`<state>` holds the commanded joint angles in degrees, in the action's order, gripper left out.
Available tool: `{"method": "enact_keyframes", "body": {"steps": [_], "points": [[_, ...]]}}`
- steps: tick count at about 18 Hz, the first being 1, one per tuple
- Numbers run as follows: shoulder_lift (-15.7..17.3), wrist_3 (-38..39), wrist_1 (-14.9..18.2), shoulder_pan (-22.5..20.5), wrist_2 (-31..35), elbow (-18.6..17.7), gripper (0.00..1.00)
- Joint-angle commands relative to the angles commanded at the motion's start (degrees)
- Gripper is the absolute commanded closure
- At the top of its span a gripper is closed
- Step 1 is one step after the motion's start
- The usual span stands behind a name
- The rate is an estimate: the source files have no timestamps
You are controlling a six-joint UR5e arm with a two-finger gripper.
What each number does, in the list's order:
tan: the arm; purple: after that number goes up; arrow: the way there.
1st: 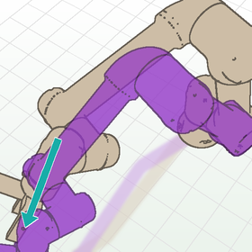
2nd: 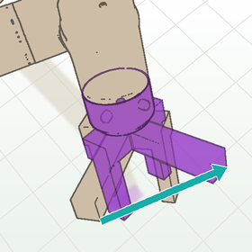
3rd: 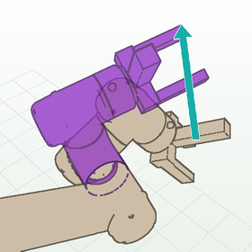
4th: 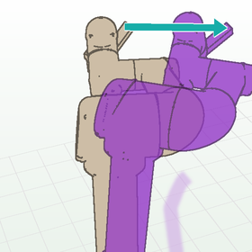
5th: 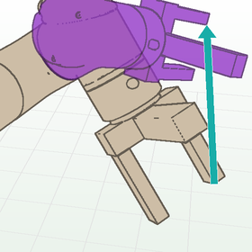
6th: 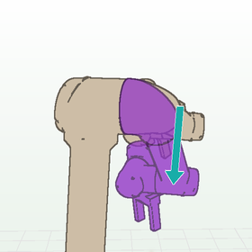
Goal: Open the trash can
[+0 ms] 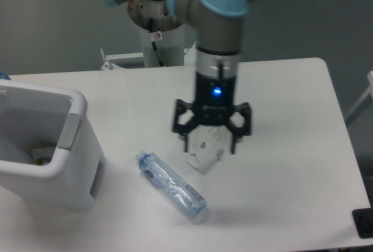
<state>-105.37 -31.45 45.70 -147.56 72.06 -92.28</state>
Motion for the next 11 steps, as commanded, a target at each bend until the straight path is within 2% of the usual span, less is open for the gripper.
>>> {"method": "enact_keyframes", "body": {"steps": [4, 8, 11], "points": [[-0.62, -5.62, 0.35, -0.80, 6.51, -1.14, 0.00], [-1.06, -16.86, 0.44, -1.24, 8.97, -2.64, 0.00], [-1.50, -23.02, 0.53, -1.24, 13.35, -4.74, 0.00]]}}
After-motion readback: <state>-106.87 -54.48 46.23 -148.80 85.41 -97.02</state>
